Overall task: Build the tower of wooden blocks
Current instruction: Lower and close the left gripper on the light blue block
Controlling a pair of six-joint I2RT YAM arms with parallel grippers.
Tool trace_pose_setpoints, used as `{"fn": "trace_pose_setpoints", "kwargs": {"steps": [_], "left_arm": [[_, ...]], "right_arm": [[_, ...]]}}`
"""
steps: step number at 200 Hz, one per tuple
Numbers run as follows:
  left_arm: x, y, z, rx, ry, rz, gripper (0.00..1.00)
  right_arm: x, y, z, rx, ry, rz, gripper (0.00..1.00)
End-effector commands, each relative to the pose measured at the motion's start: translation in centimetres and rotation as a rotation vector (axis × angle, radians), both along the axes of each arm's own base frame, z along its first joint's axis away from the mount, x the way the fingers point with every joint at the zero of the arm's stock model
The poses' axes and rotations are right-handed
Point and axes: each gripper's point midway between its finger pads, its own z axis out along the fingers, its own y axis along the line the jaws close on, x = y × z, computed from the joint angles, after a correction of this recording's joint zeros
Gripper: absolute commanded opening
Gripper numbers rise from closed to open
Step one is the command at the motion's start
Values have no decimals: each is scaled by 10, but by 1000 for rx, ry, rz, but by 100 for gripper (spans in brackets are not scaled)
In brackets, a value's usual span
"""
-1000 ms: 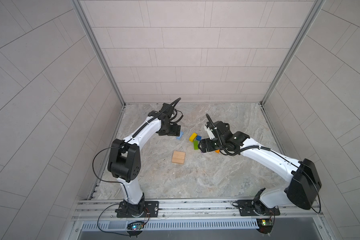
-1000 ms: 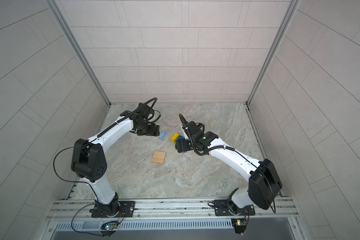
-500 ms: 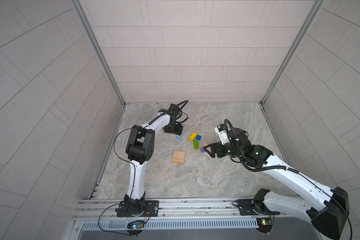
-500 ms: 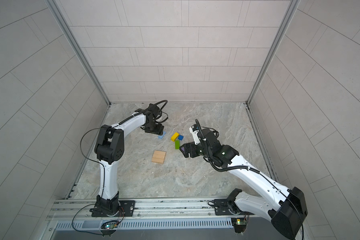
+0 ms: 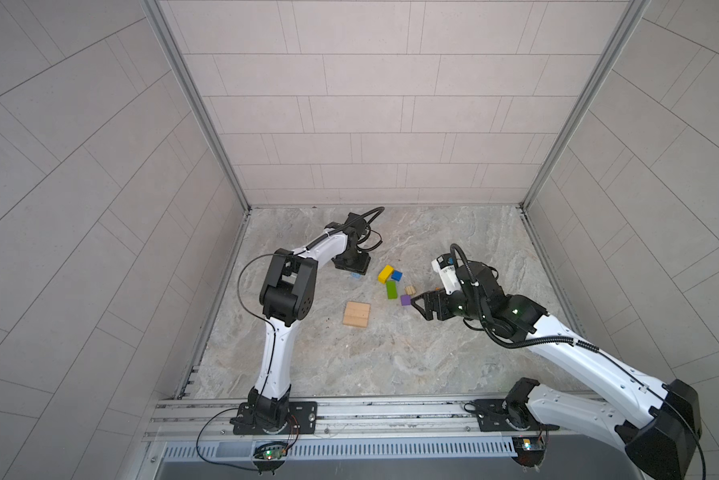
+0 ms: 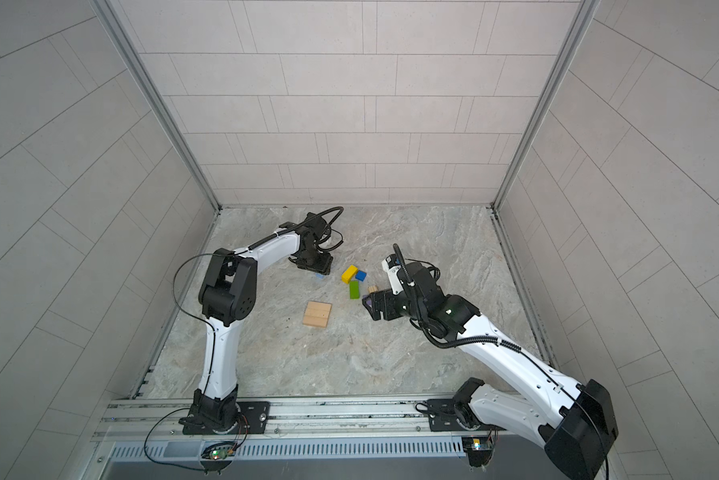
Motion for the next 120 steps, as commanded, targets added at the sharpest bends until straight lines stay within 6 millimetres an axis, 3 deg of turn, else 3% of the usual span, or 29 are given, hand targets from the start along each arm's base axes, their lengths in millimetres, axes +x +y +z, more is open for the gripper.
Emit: {"fn": "trace_pose_setpoints", "kwargs": {"steps": [1,120], "left_arm": [[5,-2,-1,21,-19,-7,64],[5,1,1,34,-23,2,42]], "right_arm": [[0,-7,-4,-15,5,-21,92],[-2,-10,-8,-15,19,-31,91]]}}
